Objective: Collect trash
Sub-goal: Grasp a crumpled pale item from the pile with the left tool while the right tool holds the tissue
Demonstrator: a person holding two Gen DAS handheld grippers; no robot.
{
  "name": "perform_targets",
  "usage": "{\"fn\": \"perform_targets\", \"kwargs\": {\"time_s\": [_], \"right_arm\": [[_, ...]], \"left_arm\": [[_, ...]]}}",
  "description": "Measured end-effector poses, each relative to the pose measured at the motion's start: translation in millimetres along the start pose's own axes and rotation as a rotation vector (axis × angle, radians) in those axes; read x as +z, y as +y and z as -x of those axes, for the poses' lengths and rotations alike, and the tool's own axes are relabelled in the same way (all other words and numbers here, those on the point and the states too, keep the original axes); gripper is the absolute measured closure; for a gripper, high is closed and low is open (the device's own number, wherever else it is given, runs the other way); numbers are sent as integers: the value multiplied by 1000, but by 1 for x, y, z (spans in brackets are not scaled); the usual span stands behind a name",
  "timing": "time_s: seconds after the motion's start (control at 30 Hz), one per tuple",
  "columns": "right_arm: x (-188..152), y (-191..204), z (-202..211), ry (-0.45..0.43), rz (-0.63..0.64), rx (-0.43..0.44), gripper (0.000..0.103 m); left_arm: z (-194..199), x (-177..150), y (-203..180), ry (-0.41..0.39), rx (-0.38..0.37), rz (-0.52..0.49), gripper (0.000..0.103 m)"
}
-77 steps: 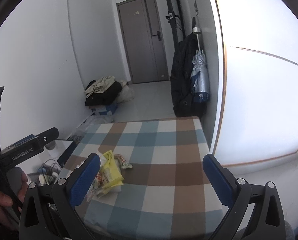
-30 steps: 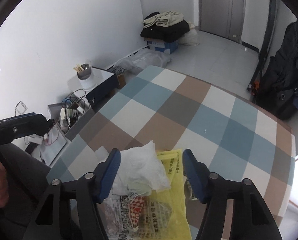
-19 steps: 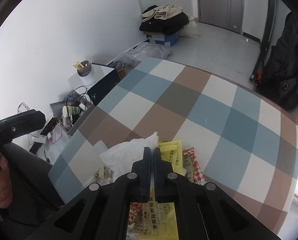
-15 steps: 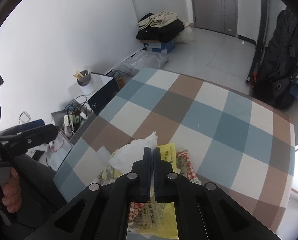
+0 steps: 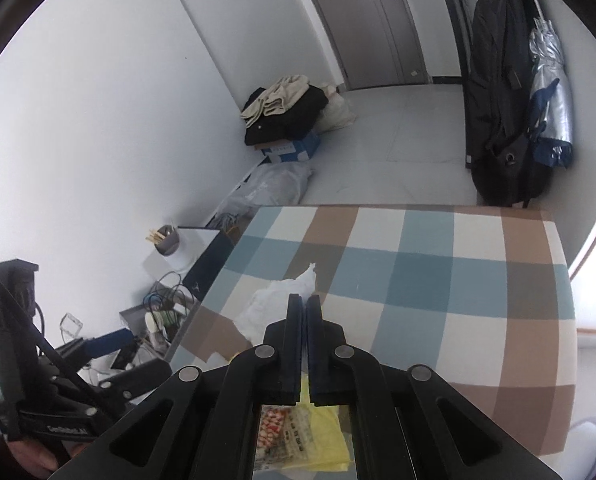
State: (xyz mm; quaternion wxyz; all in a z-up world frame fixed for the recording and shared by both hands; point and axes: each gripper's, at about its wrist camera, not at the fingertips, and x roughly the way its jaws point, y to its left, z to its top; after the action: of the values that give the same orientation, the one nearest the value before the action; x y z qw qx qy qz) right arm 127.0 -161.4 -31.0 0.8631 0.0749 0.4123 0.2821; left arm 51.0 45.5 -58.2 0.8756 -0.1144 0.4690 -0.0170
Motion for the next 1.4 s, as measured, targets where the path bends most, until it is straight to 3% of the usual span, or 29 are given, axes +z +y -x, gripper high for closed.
{"fn": "perform_targets", "kwargs": {"time_s": [0.13,0.3,0.53,0.93,1.1,1.27,1.4], "right_arm": [[12,-15,18,9,-3,40,102],[23,-25,38,19,58,39,102],[35,-44,66,-11,50,50,102],[30,-63,57,-49,-7,64,102],[28,-70,51,-40,-51,99,102],[26,-67,47,-24,-37,101,102],[25,-68,50,-31,-43,106,102]], "left_arm": [[-1,-1,-10,46,-59,5,1],[-1,-6,-28,72,-58,-48,1],[-10,-5,-47,115,-60,-120,1],[-32,1,-61,219,-44,-156,5],[-49,-5,-67,300,-25,-187,23],[-59,-12,-69,317,55,-227,30],[-64,-16,-72,337,52,-248,50]]}}
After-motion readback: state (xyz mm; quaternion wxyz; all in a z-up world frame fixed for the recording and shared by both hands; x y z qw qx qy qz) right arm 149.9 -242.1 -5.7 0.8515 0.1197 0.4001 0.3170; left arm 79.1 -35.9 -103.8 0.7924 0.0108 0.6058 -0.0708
